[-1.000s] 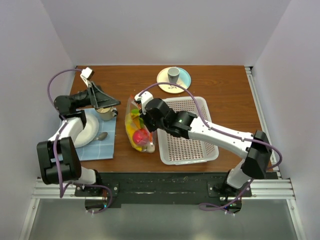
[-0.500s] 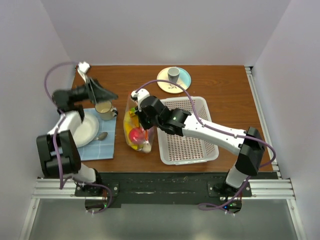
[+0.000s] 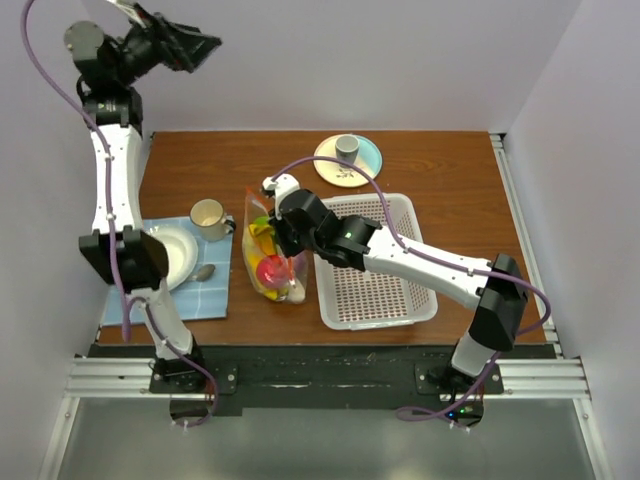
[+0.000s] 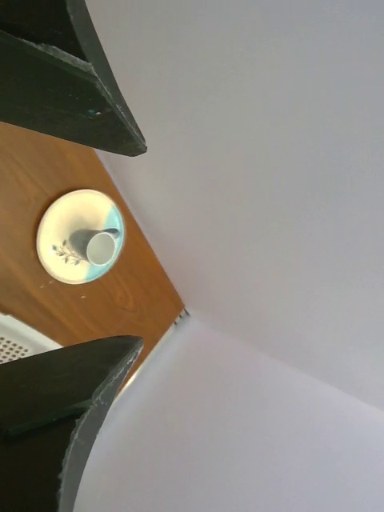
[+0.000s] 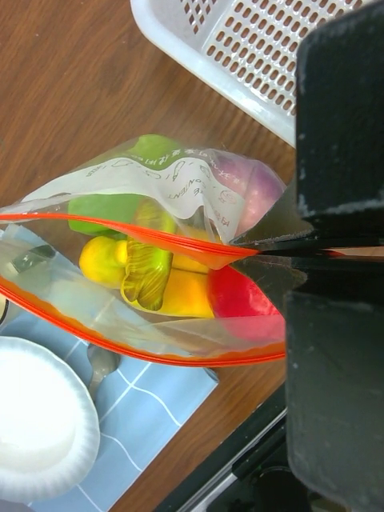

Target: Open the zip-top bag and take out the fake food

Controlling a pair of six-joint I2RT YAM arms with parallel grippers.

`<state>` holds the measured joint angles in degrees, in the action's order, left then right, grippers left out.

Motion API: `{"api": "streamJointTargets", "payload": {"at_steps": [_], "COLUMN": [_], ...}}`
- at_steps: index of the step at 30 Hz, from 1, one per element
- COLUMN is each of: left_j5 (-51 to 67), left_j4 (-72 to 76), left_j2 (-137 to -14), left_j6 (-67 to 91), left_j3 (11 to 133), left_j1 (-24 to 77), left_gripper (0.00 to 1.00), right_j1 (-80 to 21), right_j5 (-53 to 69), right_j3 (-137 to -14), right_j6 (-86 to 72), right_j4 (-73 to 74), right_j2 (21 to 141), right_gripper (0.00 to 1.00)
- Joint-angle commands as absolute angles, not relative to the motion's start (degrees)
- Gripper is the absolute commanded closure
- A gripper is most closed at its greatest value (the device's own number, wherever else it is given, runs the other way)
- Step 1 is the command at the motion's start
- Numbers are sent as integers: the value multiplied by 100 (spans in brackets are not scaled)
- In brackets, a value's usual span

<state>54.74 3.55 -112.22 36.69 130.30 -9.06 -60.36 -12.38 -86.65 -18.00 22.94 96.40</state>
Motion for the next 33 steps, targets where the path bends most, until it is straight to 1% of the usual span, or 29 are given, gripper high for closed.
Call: {"api": "streamJointTargets", "payload": {"at_steps": [1,2,3,4,5,6,9,11,14,15,20,25,33], "left_j5": [3094,3059,3050,3102,3190,3243,3155,3504,3569,3525,3603,3516,2936], "left_j4": [-2137,-2066,-2100,-2144,-2179,-2406,-2776,-2847,-2778,-2777,-2777,-2707,-2698], "left_j2": [-9161,-8871,-8364,-8150,-7904,-7353,-6849,-6646,-6250,-6223,-6214,-6293,-6486], "left_j6": [659,633,598,519,510,484,343,360,580,632,913,932,616], "left_j3": [11317,10337,9883,9453,8630,7952,7130,6752,6435,6408,6477,6469,6214], "left_j1": [-289,-307,-308,-308,-308,-308,-308,-281,-45,261,834,1028,1415], "left_gripper": [0,0,0,0,0,0,0,0,0,0,0,0,0], "right_j1": [-6047,-6047,-6047,-6038,-6047,-6047,-6047,-6038,-6047,-6047,-6038,-6047,-6047], "right_j5": [-1327,-1318,-1327,-1327,-1388,-1423,-1503,-1538,-1608,-1635,-1573,-1503,-1670], "right_j3": [-8614,-8552,-8500,-8403,-8359,-8297,-8183,-8148,-8086,-8034,-8138,-8262,-8429], "right_j6": [-1925,-1942,-1951,-1960,-1969,-1943,-1907,-1942,-2047,-2074,-2118,-2136,-2127], "right_j4": [2066,2039,1978,1969,1977,1960,1925,1916,1846,1785,1723,1670,1749], "right_j2": [9405,9378,9317,9299,9281,9238,9211,9211,9176,9150,9228,9264,9255], "right_gripper": [100,100,100,100,100,100,100,100,100,100,100,100,100]}}
